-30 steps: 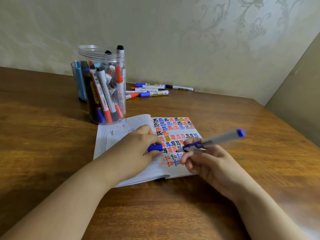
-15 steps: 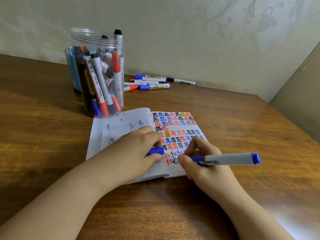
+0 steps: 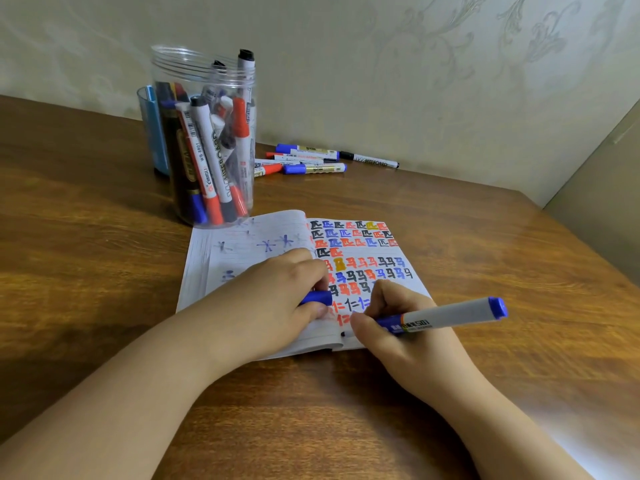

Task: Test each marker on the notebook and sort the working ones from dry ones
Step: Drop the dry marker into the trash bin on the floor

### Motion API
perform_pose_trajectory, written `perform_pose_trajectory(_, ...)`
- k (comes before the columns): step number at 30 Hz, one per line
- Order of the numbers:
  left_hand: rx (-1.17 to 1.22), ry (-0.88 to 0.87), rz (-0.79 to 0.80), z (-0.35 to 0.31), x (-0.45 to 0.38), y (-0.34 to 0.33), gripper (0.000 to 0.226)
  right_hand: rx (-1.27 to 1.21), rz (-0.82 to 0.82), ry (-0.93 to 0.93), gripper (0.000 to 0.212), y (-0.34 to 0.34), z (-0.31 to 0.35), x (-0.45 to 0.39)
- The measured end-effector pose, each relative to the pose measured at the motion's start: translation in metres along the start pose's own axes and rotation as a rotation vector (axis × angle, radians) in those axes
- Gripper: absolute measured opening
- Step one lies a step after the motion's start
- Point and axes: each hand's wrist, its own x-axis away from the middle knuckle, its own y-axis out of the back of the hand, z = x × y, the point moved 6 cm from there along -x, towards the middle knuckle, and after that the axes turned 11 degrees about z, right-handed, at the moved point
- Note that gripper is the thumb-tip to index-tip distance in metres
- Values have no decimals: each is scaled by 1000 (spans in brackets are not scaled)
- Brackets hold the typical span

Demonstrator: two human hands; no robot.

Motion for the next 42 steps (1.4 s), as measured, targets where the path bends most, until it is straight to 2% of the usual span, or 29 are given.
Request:
perform_pose_trajectory(10, 21, -23, -6, 2, 1, 0, 12, -37, 23, -5, 30, 1, -1, 2)
perform_pose_trajectory(18, 42, -36, -15, 5, -1, 0, 12, -66, -98, -16, 28, 7, -6, 2)
perform_pose_trajectory(22, 120, -44, -66, 7, 1, 11, 9, -208, -192, -43, 23, 23, 0, -3)
perform_pose_trajectory(24, 170, -15, -95, 11, 2, 18, 12, -259, -153, -65, 19, 30, 11, -13)
perform_pose_trajectory(28, 242, 52, -161, 18, 2, 26, 13, -423, -70, -19, 27, 35, 37, -40)
perform_pose_trajectory(30, 271, 100, -191, 23, 4, 29, 9, -578, -120, 11, 23, 32, 39, -53)
perform_pose_trajectory(33, 303, 114, -221, 26, 5, 32, 9, -786, -192, 6, 29, 20, 30, -62)
perform_pose_trajectory(42, 219, 17, -238, 15, 6, 30, 22, -783, -152, 12, 32, 9, 14, -55)
